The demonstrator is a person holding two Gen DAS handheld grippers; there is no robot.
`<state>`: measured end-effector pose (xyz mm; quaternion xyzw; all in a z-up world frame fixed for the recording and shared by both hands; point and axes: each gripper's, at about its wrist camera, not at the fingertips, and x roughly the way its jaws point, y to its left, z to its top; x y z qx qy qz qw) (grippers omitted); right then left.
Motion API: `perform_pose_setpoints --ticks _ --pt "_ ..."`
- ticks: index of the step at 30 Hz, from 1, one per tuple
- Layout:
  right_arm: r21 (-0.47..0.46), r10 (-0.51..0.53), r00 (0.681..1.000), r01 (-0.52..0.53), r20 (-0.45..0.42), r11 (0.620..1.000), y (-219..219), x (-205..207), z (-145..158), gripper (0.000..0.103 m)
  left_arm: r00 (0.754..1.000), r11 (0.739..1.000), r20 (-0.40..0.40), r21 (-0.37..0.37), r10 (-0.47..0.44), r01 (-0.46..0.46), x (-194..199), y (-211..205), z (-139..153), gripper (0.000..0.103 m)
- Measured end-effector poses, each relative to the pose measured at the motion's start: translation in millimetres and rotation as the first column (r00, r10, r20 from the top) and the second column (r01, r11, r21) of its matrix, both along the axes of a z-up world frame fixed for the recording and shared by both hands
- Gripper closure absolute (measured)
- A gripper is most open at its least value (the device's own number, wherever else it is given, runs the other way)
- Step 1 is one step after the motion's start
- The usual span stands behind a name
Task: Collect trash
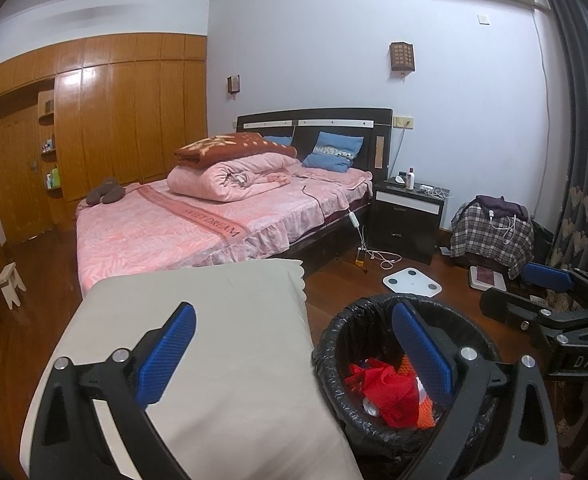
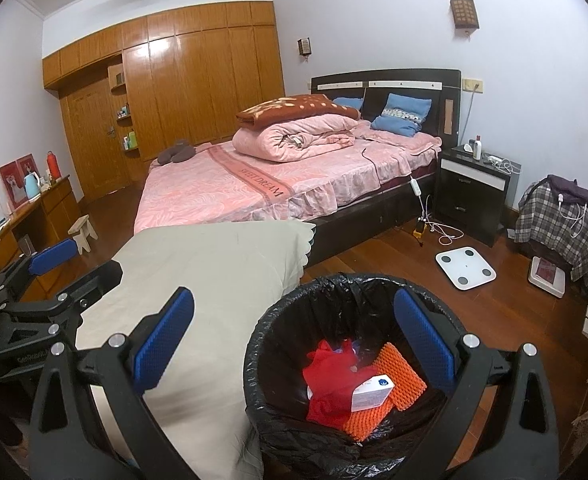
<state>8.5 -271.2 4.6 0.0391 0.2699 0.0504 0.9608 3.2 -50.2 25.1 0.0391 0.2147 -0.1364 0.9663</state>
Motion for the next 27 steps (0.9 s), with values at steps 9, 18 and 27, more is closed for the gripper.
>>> perform_pose_setpoints --ticks 9,18,27 --pt "0.000 0.000 1.000 0.000 -0.001 1.000 0.2 -0.1 -0.7 0.006 1.000 1.000 0.000 0.000 0.001 -0.001 0.4 0.4 0.6 0.006" --pt "0.000 0.000 1.000 0.000 -0.001 1.000 0.9 -0.3 -0.7 0.006 1.000 1.000 -0.001 0.001 0.001 -0.001 0.8 1.1 1.3 0.006" --pt "0.000 0.000 1.000 0.000 -0.002 1.000 0.8 -0.1 -0.8 0.006 1.000 1.000 0.000 0.002 0.002 -0.002 0.8 1.2 1.4 0.006"
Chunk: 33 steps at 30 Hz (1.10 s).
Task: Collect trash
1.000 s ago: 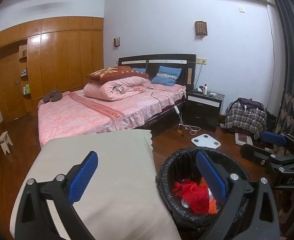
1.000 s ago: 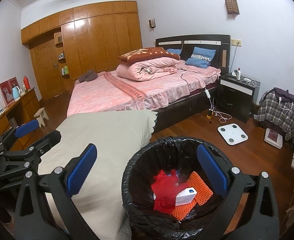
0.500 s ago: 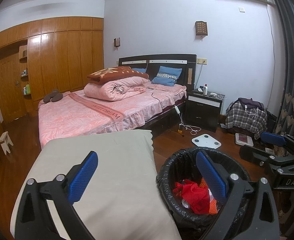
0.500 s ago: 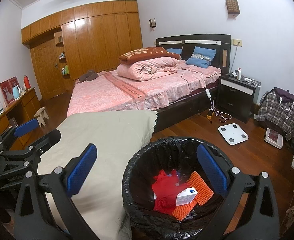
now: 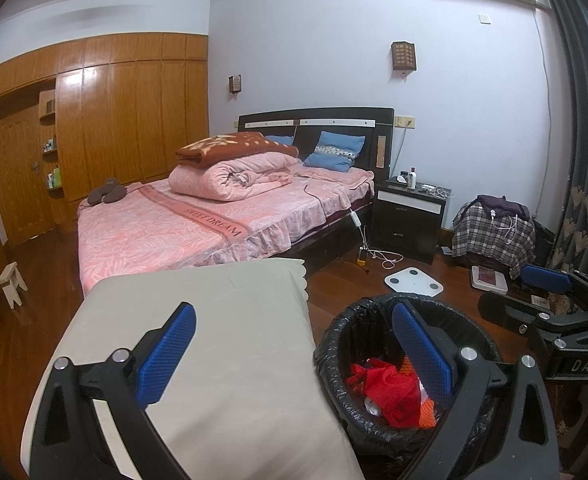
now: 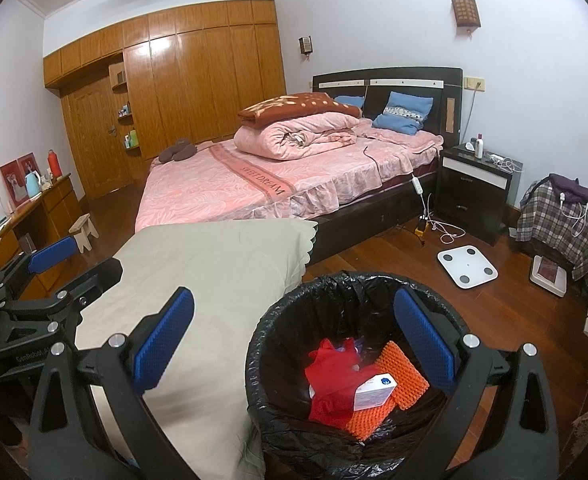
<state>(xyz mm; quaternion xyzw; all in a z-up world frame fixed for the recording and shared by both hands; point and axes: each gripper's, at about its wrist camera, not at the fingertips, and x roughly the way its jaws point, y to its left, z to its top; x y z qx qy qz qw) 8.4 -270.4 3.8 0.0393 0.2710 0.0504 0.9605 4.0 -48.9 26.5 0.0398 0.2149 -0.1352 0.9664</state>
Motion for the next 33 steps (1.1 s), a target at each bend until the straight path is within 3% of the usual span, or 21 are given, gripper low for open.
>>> perform_pose_setpoints --ticks 33 --pt "0.003 -0.001 1.000 0.001 -0.006 1.000 3.4 -0.8 1.2 0.006 1.000 1.000 -0.003 0.001 -0.002 0.002 0.3 1.1 0.5 0.006"
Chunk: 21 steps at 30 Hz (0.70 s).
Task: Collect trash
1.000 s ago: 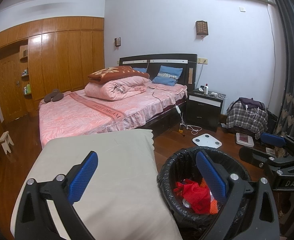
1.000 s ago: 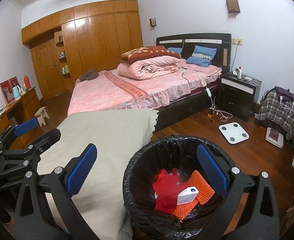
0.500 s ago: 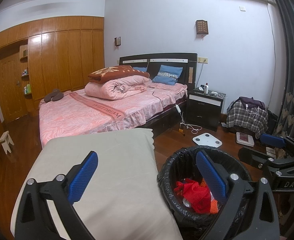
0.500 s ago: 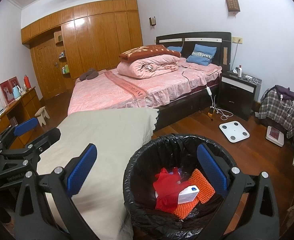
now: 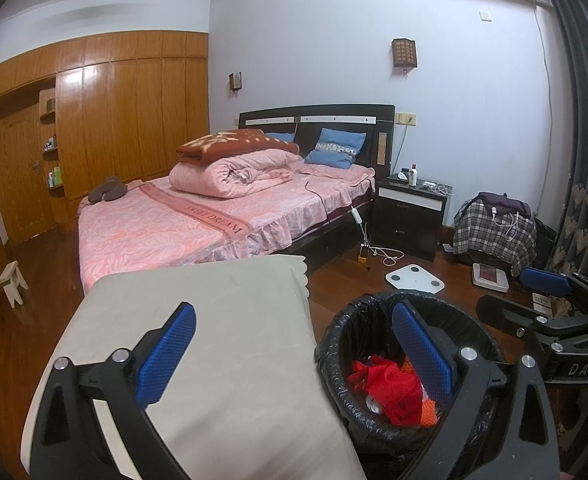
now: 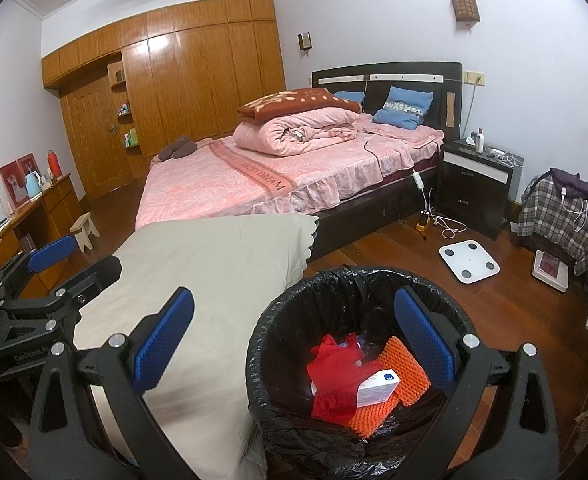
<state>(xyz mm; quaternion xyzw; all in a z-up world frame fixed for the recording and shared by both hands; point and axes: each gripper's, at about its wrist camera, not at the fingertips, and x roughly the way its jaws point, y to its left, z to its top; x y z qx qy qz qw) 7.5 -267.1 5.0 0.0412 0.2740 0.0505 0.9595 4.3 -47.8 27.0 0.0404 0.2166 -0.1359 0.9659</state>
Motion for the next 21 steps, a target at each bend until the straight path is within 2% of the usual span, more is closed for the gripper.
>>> perform_pose_setpoints --ticks 21 --pt "0.001 0.000 1.000 0.000 -0.005 1.000 4.2 -1.7 -3.4 0.006 1.000 1.000 -0.009 0.002 -0.004 0.004 -1.0 6.6 -6.0 0.006"
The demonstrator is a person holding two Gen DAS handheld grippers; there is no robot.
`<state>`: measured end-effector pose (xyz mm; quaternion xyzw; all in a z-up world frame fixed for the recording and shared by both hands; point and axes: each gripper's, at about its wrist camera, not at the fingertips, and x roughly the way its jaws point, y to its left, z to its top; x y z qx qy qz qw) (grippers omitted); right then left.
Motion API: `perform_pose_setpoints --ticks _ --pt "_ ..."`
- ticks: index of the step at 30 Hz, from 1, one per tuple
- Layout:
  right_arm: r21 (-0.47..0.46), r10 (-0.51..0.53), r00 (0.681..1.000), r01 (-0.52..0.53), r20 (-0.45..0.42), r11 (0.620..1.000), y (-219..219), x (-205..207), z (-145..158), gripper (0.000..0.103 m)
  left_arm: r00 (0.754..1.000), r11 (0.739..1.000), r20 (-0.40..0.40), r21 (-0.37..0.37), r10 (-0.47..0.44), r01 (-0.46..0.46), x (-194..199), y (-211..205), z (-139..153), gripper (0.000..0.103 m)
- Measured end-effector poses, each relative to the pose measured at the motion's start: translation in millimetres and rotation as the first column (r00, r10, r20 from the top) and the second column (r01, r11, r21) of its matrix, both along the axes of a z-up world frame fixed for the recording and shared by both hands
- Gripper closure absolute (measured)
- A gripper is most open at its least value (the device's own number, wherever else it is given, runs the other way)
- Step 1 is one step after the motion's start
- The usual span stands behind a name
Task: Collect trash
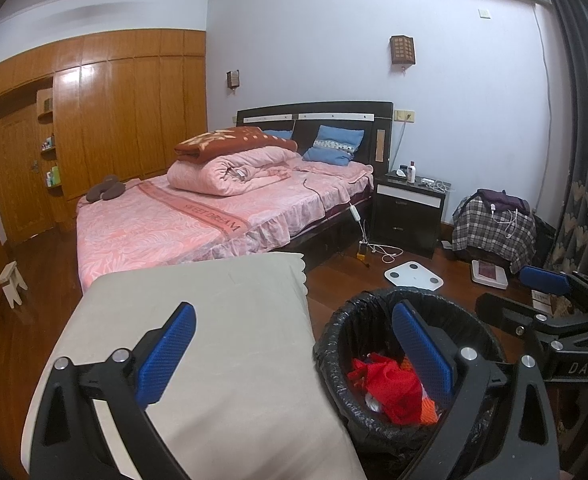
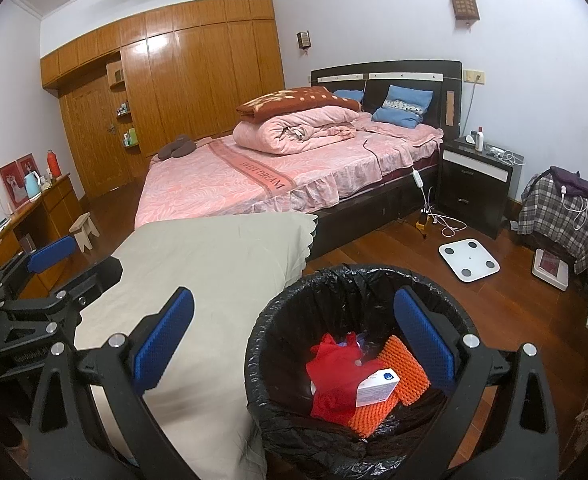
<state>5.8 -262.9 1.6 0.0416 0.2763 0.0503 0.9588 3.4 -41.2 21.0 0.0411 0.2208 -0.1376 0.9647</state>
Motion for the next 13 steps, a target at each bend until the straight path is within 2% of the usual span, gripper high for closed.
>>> perform_pose_setpoints --ticks 13 --pt "0.002 0.000 1.000 0.000 -0.005 1.000 0.9 -0.7 -2.8 0.006 1.000 1.000 -0.009 0.008 -0.006 0.006 2.7 -3.4 -3.6 0.006"
